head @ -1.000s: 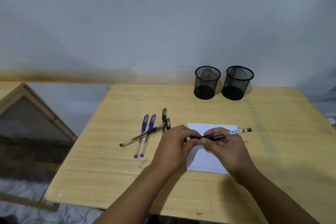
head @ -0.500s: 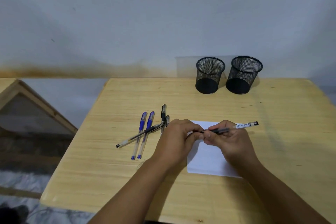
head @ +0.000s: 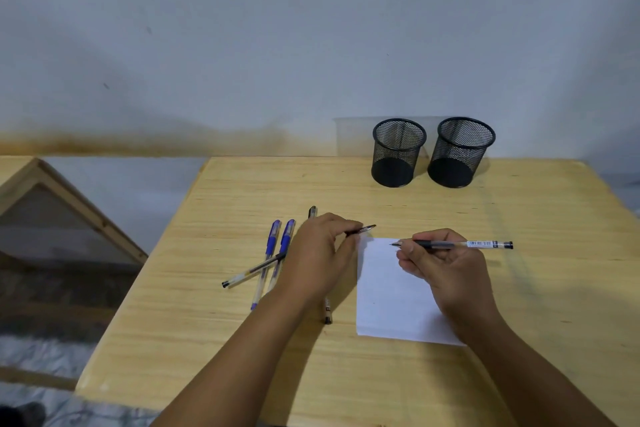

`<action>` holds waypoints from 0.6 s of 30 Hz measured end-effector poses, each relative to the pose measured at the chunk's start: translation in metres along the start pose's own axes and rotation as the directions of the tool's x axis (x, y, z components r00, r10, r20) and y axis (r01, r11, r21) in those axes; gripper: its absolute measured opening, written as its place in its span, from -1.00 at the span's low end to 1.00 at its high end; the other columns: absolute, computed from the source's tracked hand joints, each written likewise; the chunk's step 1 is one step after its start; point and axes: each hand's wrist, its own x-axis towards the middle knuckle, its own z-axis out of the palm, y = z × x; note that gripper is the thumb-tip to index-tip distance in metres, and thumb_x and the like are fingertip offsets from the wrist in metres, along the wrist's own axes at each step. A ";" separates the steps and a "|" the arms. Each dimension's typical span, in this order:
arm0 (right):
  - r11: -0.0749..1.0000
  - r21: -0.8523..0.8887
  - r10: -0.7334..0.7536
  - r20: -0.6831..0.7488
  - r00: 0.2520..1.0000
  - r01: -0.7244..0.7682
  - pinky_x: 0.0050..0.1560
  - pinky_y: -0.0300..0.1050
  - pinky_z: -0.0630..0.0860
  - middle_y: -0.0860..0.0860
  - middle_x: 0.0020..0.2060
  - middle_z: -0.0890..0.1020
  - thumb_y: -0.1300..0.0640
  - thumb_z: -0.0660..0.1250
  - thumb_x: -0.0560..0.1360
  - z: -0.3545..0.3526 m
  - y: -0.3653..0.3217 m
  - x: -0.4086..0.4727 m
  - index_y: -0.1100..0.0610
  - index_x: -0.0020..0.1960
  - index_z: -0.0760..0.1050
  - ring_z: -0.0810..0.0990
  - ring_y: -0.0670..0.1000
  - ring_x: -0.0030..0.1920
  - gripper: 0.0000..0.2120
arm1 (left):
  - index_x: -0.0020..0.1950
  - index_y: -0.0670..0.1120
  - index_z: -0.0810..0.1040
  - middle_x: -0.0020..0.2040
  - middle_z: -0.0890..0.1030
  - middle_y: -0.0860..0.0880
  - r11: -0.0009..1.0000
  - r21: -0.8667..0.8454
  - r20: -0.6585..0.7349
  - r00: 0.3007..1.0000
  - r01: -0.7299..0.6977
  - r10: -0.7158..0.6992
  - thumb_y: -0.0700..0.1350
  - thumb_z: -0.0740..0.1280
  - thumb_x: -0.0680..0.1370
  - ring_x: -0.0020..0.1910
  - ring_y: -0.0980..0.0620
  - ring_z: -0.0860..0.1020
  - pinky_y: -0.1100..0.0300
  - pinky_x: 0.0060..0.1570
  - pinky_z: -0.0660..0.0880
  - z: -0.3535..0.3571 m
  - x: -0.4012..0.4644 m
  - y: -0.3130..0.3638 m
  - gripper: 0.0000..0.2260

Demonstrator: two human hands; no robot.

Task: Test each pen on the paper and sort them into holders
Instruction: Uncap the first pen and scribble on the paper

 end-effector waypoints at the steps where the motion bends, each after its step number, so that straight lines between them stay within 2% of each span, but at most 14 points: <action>1: 1.000 -0.015 -0.002 -0.007 1.000 0.002 -0.01 -0.01 0.66 0.12 -0.24 0.75 0.28 0.48 0.43 -0.002 0.000 0.000 0.20 -0.06 0.59 0.74 0.11 -0.14 -0.88 | 0.16 0.02 0.68 0.02 0.67 0.11 0.999 0.012 -0.021 0.999 0.035 -0.035 -0.11 0.36 0.58 -0.08 0.22 0.50 0.20 0.02 0.48 -0.002 0.003 -0.001 -0.81; 5: 0.998 -0.066 -0.025 -0.010 1.000 0.025 -0.08 -0.09 0.68 0.13 -0.23 0.74 0.29 0.46 0.44 -0.004 0.003 -0.004 0.21 -0.05 0.58 0.74 0.09 -0.16 -0.89 | 0.15 0.07 0.67 0.00 0.68 0.13 0.980 0.111 -0.066 0.985 0.165 -0.158 -0.04 0.36 0.56 -0.06 0.08 0.57 0.04 0.07 0.51 -0.007 0.014 -0.003 -0.80; 8: 0.993 -0.109 -0.039 -0.004 0.999 0.039 -0.07 -0.09 0.66 0.08 -0.24 0.74 0.27 0.47 0.44 -0.003 0.005 -0.007 0.19 -0.06 0.58 0.73 0.06 -0.16 -0.89 | 0.15 0.12 0.64 0.00 0.69 0.17 0.934 0.256 -0.077 0.968 0.250 -0.238 0.02 0.33 0.56 0.02 0.08 0.59 0.03 0.16 0.41 -0.005 0.020 0.000 -0.80; 12: 0.982 -0.184 -0.045 0.026 0.999 0.049 0.00 0.01 0.63 0.01 -0.23 0.75 0.20 0.50 0.43 -0.003 0.007 -0.008 0.10 -0.10 0.58 0.73 0.00 -0.13 -0.88 | 0.13 0.15 0.64 0.01 0.69 0.14 0.889 0.376 -0.075 0.965 0.261 -0.252 0.05 0.34 0.56 0.08 0.04 0.57 0.02 0.11 0.34 0.003 0.021 -0.004 -0.82; 15: 0.979 -0.197 -0.047 0.033 0.998 0.052 -0.02 -0.04 0.62 0.01 -0.23 0.74 0.20 0.51 0.42 -0.003 0.008 -0.008 0.10 -0.12 0.58 0.72 -0.02 -0.13 -0.88 | 0.09 0.15 0.66 -0.03 0.69 0.13 0.894 0.364 -0.074 0.965 0.260 -0.251 0.05 0.36 0.55 0.07 0.02 0.57 0.00 0.07 0.40 0.004 0.022 -0.005 -0.85; 18: 0.978 -0.201 -0.051 0.039 0.998 0.058 -0.08 -0.12 0.61 0.04 -0.23 0.73 0.19 0.51 0.42 -0.004 0.009 -0.008 0.10 -0.12 0.57 0.71 0.01 -0.13 -0.88 | 0.11 0.12 0.65 0.04 0.64 0.12 0.912 0.365 -0.064 0.982 0.190 -0.179 0.05 0.34 0.56 0.10 -0.03 0.51 0.00 0.08 0.40 0.004 0.016 -0.004 -0.83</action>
